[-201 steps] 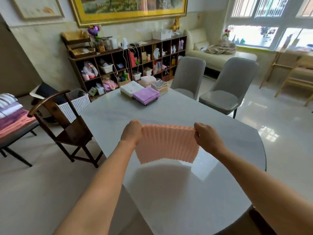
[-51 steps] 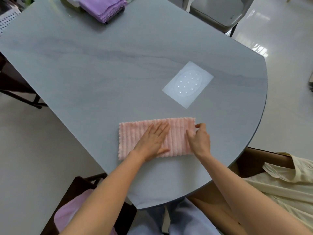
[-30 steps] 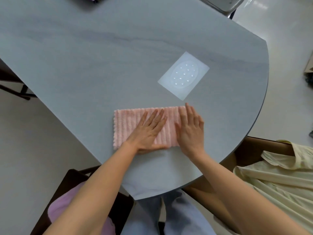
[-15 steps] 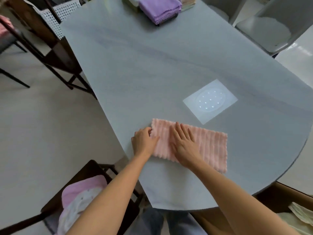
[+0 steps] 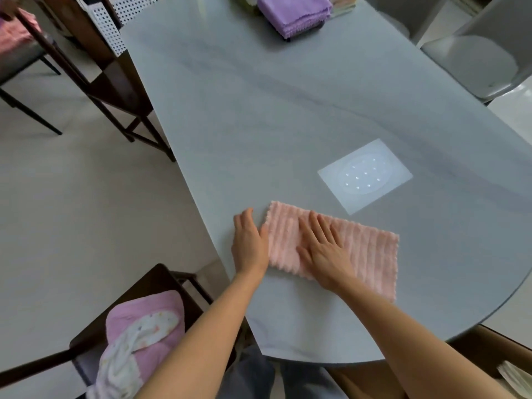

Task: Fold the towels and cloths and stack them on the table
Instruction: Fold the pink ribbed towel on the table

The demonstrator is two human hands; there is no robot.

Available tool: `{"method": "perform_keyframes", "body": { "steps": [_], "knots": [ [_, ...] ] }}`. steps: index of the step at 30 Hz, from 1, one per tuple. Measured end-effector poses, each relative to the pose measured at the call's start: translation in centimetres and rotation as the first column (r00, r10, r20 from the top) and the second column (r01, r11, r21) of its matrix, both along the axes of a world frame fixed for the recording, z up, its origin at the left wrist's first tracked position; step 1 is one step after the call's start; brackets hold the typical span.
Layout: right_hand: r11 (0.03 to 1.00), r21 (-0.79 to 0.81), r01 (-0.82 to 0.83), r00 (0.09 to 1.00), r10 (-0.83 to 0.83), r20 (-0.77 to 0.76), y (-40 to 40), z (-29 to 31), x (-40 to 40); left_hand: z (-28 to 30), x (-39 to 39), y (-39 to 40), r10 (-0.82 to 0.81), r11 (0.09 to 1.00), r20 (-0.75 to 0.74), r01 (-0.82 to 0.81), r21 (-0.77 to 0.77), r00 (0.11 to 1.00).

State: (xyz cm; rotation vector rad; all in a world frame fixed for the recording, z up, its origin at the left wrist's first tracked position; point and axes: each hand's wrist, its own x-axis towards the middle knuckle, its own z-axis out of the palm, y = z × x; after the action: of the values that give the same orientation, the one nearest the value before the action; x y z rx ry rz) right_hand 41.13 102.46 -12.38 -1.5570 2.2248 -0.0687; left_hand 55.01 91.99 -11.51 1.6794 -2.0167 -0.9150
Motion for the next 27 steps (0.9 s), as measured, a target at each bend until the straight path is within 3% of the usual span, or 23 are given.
{"method": "perform_keyframes", "body": {
  "steps": [2, 4, 7, 9, 12, 17, 20, 22, 24, 25, 27],
  "knots": [
    [0.995, -0.095, 0.044, 0.996, -0.051, -0.067, 0.3, 0.1, 0.5, -0.2, 0.3, 0.0, -0.097, 0.968, 0.010, 0.097, -0.231, 0.995],
    [0.978, -0.171, 0.119, 0.986, -0.137, -0.097, 0.7, -0.1, 1.1, -0.7, 0.1, 0.6, -0.299, 0.877, 0.098, 0.314, -0.364, 0.949],
    [0.972, -0.181, 0.153, 0.986, -0.162, -0.040, 0.7, -1.0, 1.5, -2.3, -1.1, 1.2, -0.551, 0.722, 0.289, 0.621, -0.307, 0.783],
    [0.972, -0.187, 0.145, 0.988, -0.153, -0.026, 0.3, -1.4, 1.2, -3.4, -1.3, 0.8, -0.584, 0.668, 0.421, 0.706, -0.238, 0.694],
    [0.974, -0.198, 0.113, 0.986, -0.135, -0.100, 0.7, -2.1, -0.8, -4.8, -0.7, -0.2, -0.576, 0.675, 0.474, 0.714, -0.185, 0.667],
    [0.950, -0.057, 0.307, 0.925, -0.312, -0.216, 5.5, -3.1, -6.4, -5.0, -1.4, 0.3, -0.584, 0.689, 0.547, 0.723, -0.056, 0.599],
    [0.933, -0.011, 0.361, 0.920, -0.358, -0.162, 6.7, -3.6, -7.3, -4.3, -1.0, 0.7, -0.565, 0.712, 0.644, 0.700, 0.064, 0.515],
    [0.857, -0.038, 0.514, 0.855, -0.515, -0.060, 7.6, -3.1, -6.5, -3.5, -0.9, 1.0, -0.564, 0.732, 0.668, 0.669, 0.131, 0.486],
    [0.702, -0.155, 0.695, 0.715, -0.697, 0.052, 9.3, -1.9, -5.1, -2.2, -1.6, 1.3, -0.626, 0.679, 0.630, 0.718, 0.150, 0.460],
    [0.620, -0.194, 0.760, 0.646, -0.754, 0.119, 9.8, -1.3, -4.3, -1.5, -2.1, 1.2, -0.681, 0.607, 0.603, 0.781, 0.147, 0.415],
    [0.468, -0.160, 0.869, 0.495, -0.826, 0.270, 9.8, -0.5, -3.3, -0.3, -3.3, 0.7, -0.785, 0.393, 0.575, 0.904, 0.171, 0.232]
  ]
}}
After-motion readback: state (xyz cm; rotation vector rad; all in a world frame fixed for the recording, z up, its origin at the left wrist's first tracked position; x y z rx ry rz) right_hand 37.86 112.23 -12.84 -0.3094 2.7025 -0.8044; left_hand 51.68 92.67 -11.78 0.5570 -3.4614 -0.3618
